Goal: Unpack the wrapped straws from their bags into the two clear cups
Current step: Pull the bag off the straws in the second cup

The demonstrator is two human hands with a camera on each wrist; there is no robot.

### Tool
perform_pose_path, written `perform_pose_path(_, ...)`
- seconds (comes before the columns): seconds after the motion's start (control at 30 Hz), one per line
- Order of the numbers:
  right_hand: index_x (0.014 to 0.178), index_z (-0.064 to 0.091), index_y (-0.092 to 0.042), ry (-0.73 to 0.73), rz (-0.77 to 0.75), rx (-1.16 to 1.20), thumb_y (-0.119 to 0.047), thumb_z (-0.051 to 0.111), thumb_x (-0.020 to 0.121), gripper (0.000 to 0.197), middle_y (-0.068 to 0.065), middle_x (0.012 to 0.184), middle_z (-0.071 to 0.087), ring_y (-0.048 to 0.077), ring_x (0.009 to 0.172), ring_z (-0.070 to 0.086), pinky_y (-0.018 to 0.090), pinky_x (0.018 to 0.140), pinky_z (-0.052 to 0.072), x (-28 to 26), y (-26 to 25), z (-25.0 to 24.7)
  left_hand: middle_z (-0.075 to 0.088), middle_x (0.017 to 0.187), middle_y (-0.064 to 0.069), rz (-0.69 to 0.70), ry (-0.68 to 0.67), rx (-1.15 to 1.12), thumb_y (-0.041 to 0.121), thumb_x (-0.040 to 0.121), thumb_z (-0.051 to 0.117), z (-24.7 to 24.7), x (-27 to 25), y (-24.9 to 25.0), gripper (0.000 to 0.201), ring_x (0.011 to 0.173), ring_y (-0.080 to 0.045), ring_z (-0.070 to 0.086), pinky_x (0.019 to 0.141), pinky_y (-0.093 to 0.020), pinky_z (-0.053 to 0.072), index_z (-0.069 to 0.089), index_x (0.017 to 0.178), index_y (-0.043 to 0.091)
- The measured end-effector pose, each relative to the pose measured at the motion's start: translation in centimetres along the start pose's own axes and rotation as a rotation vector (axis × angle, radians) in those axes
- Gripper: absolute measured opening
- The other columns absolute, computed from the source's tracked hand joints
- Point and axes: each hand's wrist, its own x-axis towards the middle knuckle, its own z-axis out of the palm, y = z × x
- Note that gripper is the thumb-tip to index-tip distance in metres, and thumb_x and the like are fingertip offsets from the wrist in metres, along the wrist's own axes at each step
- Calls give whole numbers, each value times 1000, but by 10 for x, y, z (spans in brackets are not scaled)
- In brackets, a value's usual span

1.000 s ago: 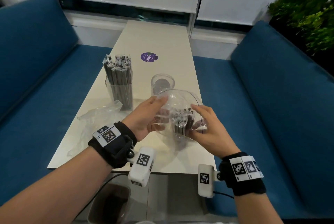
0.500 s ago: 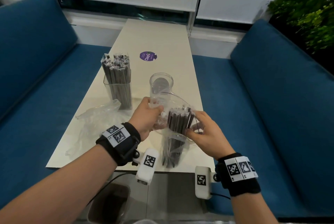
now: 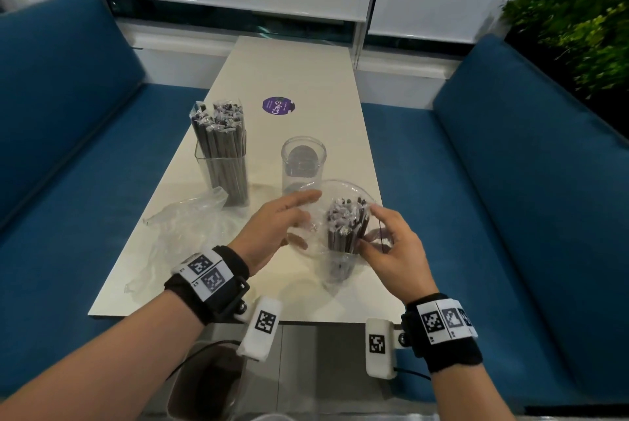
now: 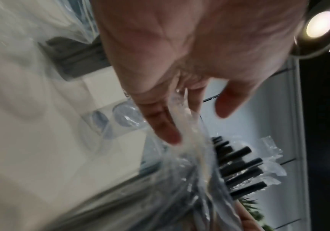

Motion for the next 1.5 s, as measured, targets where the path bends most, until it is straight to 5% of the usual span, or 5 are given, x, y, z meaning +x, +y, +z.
perform_pose_path(0.23,119,64,-40,0,164,230,-17,82,85,45,-12,134,62,21,102,73,38,88,60,-3,15,1,21,167,18,7,-290,591,49,60,94,-16,-3,-38,133,149,-1,28,121,-30,29,7,161,43)
perform_pose_path(0.43,126,43,-19,-61,341,876,-4,71,69,65,18,137,63,29,111,72,46,96,57,-21,34,9,45,148,9,6,-89,590,47,59,95,-1,1,-59,116,135,-6,42,113,-29,34,25,152,49)
perform_pose_path(0.83,127,46,-54,-263,40,-5,-18,88,73,77,-25,148,32,-24,128,41,-2,98,37,-25,18,15,80,105,1,90,-6,154,0,78,85,22,1,-46,52,98,-11,75,81,-20,56,64,124,11)
perform_pose_path(1.07,139,44,-34,-251,182,196,-31,101,57,100,3,132,62,20,119,68,30,96,59,-23,14,29,72,121,-21,138,-30,-85,3,87,76,40,-2,-27,48,113,-35,70,97,-45,57,57,132,2)
perform_pose_path(1.5,109,68,-35,-153,311,-164,-33,76,67,43,-3,98,76,19,93,72,42,86,61,12,20,3,38,154,0,619,105,957,32,80,80,13,-17,5,91,141,-19,37,116,-46,40,28,154,32)
